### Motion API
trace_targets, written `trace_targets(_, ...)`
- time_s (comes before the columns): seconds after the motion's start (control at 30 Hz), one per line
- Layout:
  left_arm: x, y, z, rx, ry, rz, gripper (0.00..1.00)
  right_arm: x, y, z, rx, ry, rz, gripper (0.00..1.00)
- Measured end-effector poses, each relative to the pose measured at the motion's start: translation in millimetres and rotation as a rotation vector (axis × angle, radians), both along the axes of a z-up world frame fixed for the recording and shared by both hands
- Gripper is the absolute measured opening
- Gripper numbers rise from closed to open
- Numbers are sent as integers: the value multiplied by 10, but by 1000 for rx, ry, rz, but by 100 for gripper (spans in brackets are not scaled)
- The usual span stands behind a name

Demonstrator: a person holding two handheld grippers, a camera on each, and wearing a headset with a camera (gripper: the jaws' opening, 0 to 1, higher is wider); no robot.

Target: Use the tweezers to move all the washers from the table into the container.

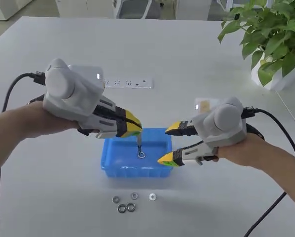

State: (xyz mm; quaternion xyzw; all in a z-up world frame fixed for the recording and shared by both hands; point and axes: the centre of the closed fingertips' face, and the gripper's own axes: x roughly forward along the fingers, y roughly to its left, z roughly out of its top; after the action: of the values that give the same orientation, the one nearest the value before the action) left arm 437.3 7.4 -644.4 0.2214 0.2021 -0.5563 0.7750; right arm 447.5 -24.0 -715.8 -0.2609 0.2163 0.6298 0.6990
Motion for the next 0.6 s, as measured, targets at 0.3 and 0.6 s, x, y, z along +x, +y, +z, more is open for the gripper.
trace_targets(0.3,-129,0,129,3,-9,1,5,-126,-173,56,2,11,-26,60)
trace_targets(0.6,-267,-34,170,8,-6,-14,5,-256,-263,67,11,25,-40,69)
